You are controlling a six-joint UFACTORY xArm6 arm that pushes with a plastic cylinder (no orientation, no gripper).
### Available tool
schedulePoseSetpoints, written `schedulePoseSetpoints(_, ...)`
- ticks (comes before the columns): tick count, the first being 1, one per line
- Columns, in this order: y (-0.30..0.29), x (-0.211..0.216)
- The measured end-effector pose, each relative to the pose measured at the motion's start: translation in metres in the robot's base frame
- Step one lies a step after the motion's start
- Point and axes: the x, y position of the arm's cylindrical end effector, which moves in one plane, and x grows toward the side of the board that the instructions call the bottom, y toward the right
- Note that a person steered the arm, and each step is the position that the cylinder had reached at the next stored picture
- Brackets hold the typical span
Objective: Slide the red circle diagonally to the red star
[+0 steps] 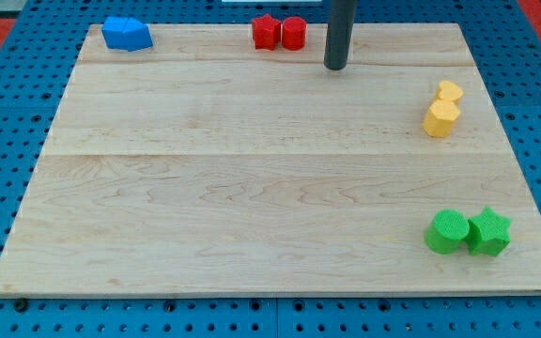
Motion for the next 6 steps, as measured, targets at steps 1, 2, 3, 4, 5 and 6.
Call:
schedulePoseSetpoints(1,0.002,-0.033)
schedulePoseSetpoints(2,0.002,-0.059)
schedulePoseSetpoints(3,-0.010,-0.074)
schedulePoseSetpoints(4,-0.018,-0.076)
schedulePoseSetpoints(5,-0.046,-0.075)
schedulePoseSetpoints(6,-0.053,-0.072)
